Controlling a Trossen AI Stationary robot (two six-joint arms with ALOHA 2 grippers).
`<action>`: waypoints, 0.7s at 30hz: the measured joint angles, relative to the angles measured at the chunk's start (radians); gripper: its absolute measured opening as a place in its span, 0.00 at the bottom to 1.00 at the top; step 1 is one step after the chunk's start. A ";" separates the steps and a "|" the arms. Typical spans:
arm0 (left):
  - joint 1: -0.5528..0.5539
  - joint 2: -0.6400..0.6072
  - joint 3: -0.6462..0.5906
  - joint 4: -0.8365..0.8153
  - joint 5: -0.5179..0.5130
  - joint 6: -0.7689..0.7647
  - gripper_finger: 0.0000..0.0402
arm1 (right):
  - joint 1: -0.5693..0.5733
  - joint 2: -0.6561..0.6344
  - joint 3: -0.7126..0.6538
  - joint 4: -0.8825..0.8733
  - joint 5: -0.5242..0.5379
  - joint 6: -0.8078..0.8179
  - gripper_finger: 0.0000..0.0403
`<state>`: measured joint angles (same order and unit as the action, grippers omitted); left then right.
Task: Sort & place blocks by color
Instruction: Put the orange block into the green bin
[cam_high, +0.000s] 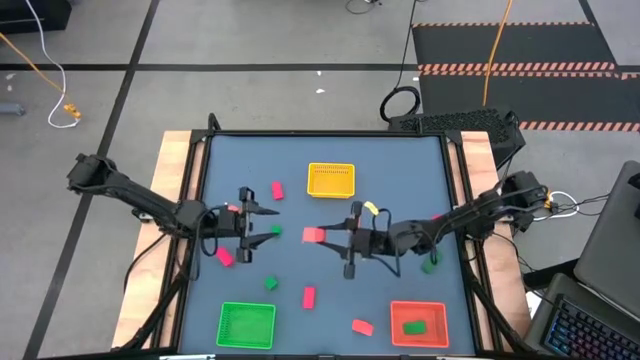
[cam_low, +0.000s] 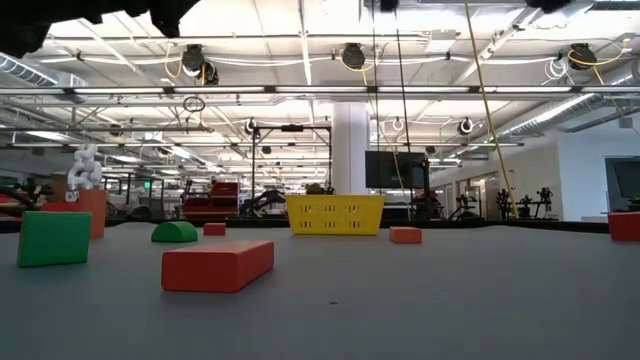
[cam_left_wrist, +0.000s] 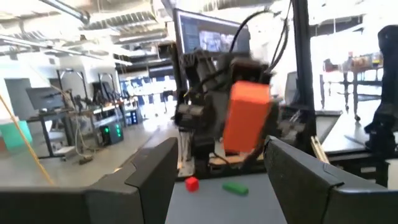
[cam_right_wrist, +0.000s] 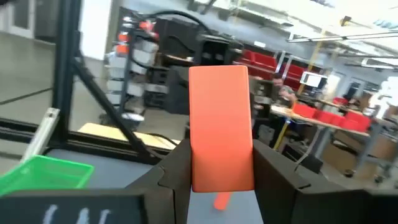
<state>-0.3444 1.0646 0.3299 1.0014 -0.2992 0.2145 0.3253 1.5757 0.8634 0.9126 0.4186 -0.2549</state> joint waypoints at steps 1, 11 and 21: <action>0.001 0.028 0.010 0.012 0.002 -0.003 0.59 | 0.000 0.000 -0.014 0.020 -0.001 0.001 0.30; 0.005 0.264 0.237 -0.036 0.005 -0.004 0.59 | 0.004 0.000 -0.054 0.040 -0.004 0.003 0.30; 0.014 0.355 0.336 -0.124 0.007 -0.014 0.59 | 0.016 0.000 -0.054 0.048 -0.005 -0.017 0.30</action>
<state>-0.3309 1.4197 0.6656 0.8773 -0.2927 0.2003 0.3416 1.5753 0.8097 0.9604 0.4141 -0.2721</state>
